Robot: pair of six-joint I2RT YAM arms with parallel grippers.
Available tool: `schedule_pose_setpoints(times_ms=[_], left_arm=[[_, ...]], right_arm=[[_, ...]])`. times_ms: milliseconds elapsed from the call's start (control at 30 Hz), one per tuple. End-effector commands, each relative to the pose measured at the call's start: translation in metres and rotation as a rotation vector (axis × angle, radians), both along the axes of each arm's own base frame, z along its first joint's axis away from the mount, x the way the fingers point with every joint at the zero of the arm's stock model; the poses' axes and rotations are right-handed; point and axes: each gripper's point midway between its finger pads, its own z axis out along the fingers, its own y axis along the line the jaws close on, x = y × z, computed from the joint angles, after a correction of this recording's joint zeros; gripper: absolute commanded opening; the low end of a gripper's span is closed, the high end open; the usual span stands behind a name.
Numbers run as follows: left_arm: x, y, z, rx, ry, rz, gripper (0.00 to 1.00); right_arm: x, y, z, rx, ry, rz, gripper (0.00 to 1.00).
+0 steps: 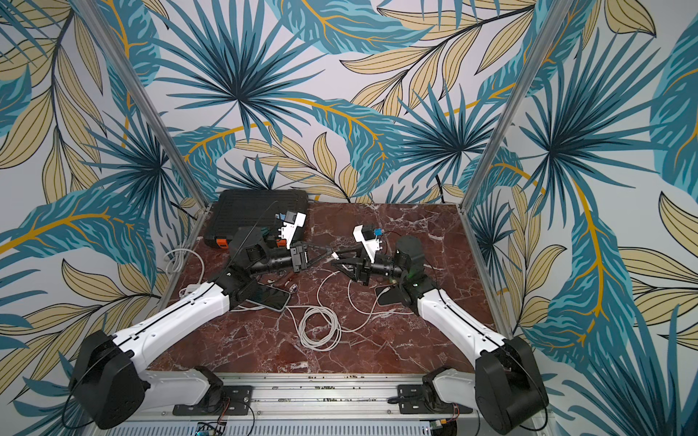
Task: Plug the charging cable into the phone
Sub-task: Pick up the charging cable from the center of the board.
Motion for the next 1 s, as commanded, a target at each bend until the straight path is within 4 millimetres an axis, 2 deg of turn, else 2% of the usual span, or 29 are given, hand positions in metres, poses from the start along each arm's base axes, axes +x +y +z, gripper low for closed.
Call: schedule_pose_setpoints(times_ms=[0,167,433,533,633,967], left_arm=[[-0.019,0.005,0.027,-0.040,-0.128,-0.060,0.00],[-0.024,0.010,0.023,-0.014,-0.152,-0.049,0.00],[-0.026,0.012,0.022,-0.016,-0.158,-0.050,0.00],[-0.026,0.012,0.020,-0.015,-0.153,-0.051,0.00],[-0.026,0.012,0.019,-0.014,-0.153,-0.050,0.00],[-0.024,0.011,0.017,-0.018,-0.150,-0.049,0.00]], right_arm=[[-0.017,-0.002,0.013,0.026,-0.022,0.065,0.42],[-0.029,-0.007,0.017,0.044,-0.043,0.079,0.41],[-0.035,-0.008,0.026,0.069,-0.025,0.116,0.41],[-0.035,-0.006,0.026,0.069,-0.014,0.127,0.36],[-0.034,-0.006,0.025,0.067,-0.004,0.128,0.26],[-0.031,-0.001,0.024,0.066,0.029,0.156,0.23]])
